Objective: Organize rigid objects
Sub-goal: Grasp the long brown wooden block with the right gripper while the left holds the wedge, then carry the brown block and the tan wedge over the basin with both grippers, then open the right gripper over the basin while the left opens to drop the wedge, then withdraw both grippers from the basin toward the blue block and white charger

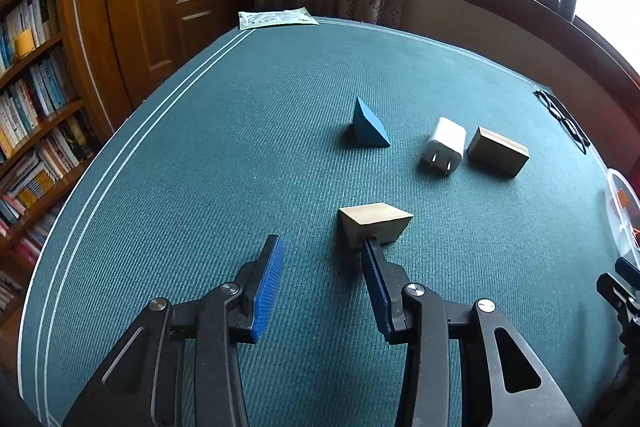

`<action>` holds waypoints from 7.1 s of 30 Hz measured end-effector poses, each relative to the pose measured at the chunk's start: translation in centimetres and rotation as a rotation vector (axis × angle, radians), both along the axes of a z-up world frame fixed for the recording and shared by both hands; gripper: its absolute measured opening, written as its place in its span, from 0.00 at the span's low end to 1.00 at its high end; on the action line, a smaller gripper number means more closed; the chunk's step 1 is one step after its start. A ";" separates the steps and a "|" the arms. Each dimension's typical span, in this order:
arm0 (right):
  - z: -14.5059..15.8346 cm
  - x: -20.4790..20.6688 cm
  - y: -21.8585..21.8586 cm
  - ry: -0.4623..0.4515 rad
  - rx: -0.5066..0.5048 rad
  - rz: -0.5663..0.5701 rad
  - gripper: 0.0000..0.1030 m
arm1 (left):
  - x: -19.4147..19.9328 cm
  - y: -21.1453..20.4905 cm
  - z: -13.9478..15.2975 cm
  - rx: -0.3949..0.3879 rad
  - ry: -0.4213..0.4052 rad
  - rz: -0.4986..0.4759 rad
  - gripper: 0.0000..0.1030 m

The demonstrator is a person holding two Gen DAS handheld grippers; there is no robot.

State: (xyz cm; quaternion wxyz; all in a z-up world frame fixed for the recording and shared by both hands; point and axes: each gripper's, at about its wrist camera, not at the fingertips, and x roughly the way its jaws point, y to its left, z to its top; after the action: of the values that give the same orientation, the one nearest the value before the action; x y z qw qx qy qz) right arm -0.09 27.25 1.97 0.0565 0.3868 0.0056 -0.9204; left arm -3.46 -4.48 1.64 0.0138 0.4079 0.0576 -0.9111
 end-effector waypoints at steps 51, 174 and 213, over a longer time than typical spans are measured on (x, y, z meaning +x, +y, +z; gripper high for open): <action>0.2 -12.3 -9.9 -0.077 -0.142 0.000 0.79 | -1.2 0.3 0.9 0.052 0.028 -0.061 0.32; 5.7 -0.5 17.2 0.199 -0.010 -0.559 0.67 | -2.2 32.1 7.1 -0.030 0.123 -0.634 0.32; 6.2 -0.2 18.1 0.218 0.000 -0.621 0.67 | -3.8 35.0 6.2 0.013 0.155 -0.724 0.63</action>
State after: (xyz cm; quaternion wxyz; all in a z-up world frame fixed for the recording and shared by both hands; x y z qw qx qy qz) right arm -0.28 45.34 8.13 -0.2279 0.2691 -0.1064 -0.9297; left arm -7.27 30.52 7.80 -0.3163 0.3318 -0.0837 -0.8848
